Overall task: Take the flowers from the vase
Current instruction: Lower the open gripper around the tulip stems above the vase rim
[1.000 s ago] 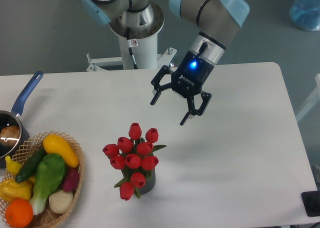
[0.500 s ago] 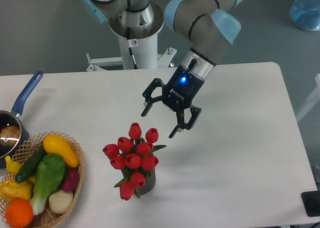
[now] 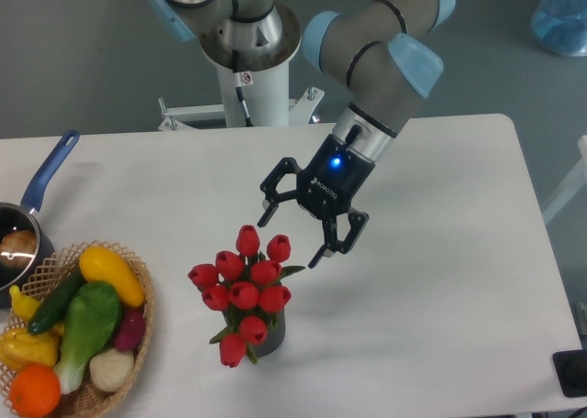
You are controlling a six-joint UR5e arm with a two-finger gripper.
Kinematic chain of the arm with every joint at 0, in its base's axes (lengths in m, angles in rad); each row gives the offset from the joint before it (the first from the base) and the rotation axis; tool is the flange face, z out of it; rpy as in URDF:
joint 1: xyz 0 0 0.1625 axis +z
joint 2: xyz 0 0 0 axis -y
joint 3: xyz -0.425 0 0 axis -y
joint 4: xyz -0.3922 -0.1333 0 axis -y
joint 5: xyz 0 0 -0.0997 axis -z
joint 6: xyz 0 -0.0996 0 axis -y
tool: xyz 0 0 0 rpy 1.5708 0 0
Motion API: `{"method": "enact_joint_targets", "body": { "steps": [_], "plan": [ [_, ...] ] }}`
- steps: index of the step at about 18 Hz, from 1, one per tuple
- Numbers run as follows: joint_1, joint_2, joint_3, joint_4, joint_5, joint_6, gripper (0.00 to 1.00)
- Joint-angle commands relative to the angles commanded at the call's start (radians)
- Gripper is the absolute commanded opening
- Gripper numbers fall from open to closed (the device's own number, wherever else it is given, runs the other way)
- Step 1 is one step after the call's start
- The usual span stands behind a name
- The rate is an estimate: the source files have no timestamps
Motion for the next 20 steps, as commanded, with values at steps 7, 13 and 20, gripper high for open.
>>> {"method": "enact_joint_targets", "body": {
  "steps": [7,13,20],
  "plan": [
    [-0.014,-0.025,0.015,0.014,0.002,0.000,1.00],
    [-0.037,-0.037,0.023,0.015,0.002,0.002,1.00],
    [-0.055,-0.052,0.026,0.022,0.002,0.003,1.00]
  ]
}}
